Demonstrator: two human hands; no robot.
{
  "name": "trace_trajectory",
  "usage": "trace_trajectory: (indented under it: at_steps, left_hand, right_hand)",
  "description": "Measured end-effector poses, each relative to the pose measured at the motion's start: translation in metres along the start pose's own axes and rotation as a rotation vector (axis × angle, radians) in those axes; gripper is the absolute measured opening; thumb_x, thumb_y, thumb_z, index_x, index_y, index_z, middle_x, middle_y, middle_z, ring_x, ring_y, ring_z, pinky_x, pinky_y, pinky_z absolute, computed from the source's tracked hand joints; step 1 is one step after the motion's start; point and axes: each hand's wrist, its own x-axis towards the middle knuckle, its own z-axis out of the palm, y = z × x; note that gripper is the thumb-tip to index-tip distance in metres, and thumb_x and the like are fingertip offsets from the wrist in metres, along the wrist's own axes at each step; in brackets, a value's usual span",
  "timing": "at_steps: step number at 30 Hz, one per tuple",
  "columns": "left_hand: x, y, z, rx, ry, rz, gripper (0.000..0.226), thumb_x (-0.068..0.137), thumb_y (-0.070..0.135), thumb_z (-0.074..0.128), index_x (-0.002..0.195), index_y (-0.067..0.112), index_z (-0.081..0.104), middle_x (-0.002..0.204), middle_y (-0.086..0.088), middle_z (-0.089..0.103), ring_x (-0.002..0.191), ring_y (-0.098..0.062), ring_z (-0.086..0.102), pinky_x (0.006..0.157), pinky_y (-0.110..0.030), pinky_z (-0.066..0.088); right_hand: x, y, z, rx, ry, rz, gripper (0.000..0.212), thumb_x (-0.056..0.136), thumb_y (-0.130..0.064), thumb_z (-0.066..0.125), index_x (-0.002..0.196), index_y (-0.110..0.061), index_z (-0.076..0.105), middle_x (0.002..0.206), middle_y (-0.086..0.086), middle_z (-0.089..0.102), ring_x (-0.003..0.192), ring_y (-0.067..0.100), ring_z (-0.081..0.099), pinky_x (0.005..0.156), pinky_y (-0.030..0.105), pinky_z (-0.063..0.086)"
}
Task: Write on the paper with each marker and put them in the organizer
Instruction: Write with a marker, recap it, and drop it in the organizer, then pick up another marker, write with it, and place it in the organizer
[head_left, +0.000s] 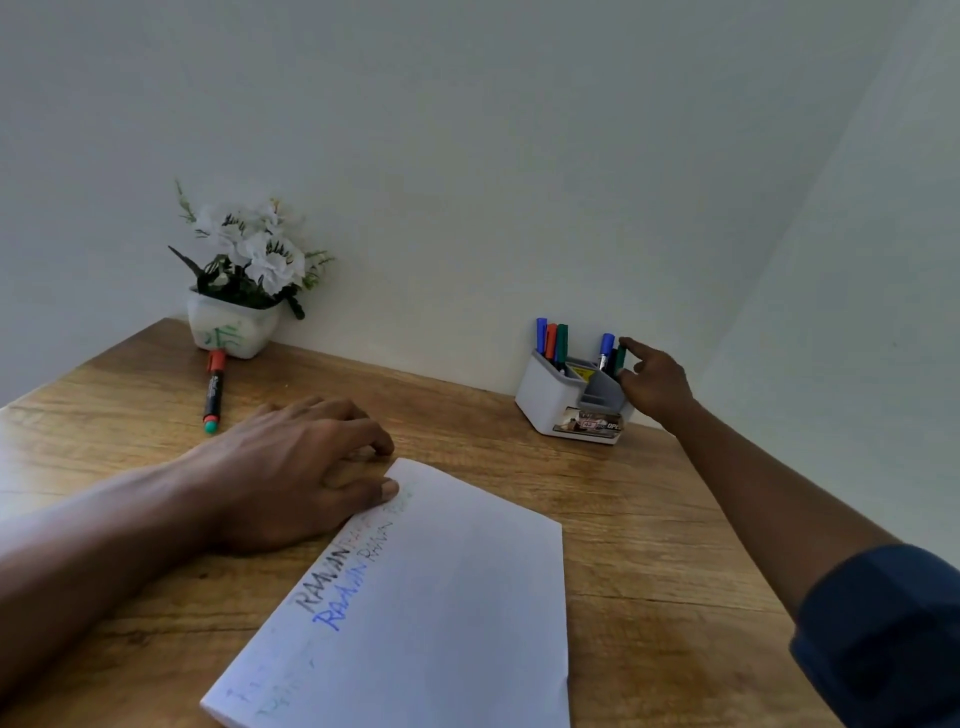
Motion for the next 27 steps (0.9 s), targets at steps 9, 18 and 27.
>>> trace_trajectory:
  at_steps: [9, 18, 27]
  left_hand:
    - [-0.009, 0.003, -0.007, -0.146, -0.016, -0.024, 0.076, 0.082, 0.087, 0.02, 0.137, 0.045, 0.052, 0.141, 0.024, 0.049, 0.127, 0.001, 0.048, 0.108, -0.038, 0.043]
    - [-0.033, 0.01, -0.009, -0.063, -0.098, -0.117, 0.068, 0.09, 0.074, 0.037, 0.152, 0.047, 0.032, 0.165, 0.011, 0.027, 0.15, -0.014, 0.029, 0.122, -0.043, 0.025]
    - [-0.027, 0.015, -0.012, -0.015, -0.093, -0.126, 0.065, 0.092, 0.072, 0.043, 0.152, 0.048, 0.035, 0.163, 0.007, 0.03, 0.149, -0.02, 0.029, 0.119, -0.051, 0.025]
  right_hand:
    - [-0.086, -0.066, -0.02, 0.034, 0.375, -0.62, 0.042, 0.089, -0.015, 0.063, 0.131, -0.02, 0.058, 0.123, 0.005, 0.062, 0.116, 0.027, 0.055, 0.094, 0.045, 0.044]
    - [-0.13, -0.169, 0.024, 0.284, -0.35, -0.797, 0.008, 0.092, -0.018, 0.07, 0.098, -0.02, 0.075, 0.091, -0.008, 0.073, 0.085, 0.006, 0.067, 0.072, 0.025, 0.054]
    - [-0.114, -0.304, 0.096, 0.308, -0.738, -0.453, 0.037, 0.088, -0.046, 0.074, 0.084, -0.009, 0.075, 0.074, 0.004, 0.077, 0.062, 0.017, 0.072, 0.056, 0.025, 0.051]
